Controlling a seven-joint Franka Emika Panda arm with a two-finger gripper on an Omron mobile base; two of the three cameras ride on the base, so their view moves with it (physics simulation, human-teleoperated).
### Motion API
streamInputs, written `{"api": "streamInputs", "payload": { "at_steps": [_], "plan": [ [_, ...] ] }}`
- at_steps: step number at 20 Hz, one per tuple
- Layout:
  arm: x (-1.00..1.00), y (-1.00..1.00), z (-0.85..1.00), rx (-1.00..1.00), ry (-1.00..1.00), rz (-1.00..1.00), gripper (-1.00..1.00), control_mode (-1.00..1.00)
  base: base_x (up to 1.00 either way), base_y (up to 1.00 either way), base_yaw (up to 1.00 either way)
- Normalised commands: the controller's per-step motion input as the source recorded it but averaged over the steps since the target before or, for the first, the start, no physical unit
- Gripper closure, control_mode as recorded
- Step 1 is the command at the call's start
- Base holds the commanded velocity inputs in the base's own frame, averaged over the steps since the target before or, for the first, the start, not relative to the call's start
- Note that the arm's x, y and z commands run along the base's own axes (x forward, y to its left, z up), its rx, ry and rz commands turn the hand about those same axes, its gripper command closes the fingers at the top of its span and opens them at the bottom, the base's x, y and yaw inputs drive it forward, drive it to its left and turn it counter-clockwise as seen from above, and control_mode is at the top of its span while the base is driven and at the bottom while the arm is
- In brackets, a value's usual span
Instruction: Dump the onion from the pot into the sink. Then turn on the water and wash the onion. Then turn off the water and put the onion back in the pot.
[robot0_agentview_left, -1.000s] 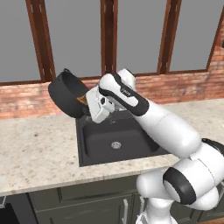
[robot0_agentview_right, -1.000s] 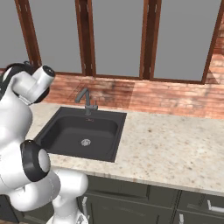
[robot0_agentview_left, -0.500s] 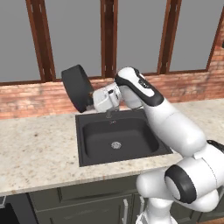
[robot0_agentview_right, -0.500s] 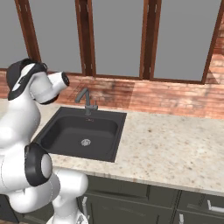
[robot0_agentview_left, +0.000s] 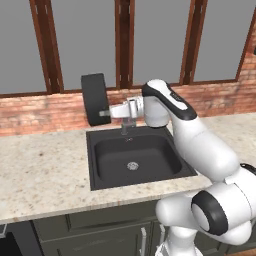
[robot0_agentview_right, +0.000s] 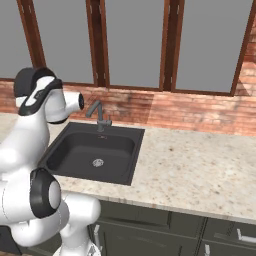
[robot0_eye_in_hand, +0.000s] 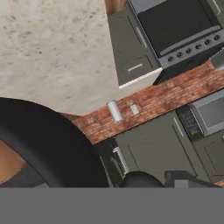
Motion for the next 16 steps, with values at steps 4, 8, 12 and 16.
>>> {"api": "streamInputs", "payload": {
  "at_steps": [4, 8, 12, 16],
  "plan": [
    [0.00, 0.00, 0.53, 0.15, 0.04, -0.09, 1.00, -1.00, 0.00, 0.00, 0.00],
    [0.00, -0.01, 0.42, 0.12, 0.07, -0.09, 1.00, -1.00, 0.00, 0.00, 0.00],
    [0.07, -0.10, 0.25, 0.11, 0.18, -0.10, 1.00, -1.00, 0.00, 0.00, 0.00],
    [0.34, -0.15, 0.24, 0.12, 0.25, -0.10, 1.00, -1.00, 0.00, 0.00, 0.00]
  ]
}}
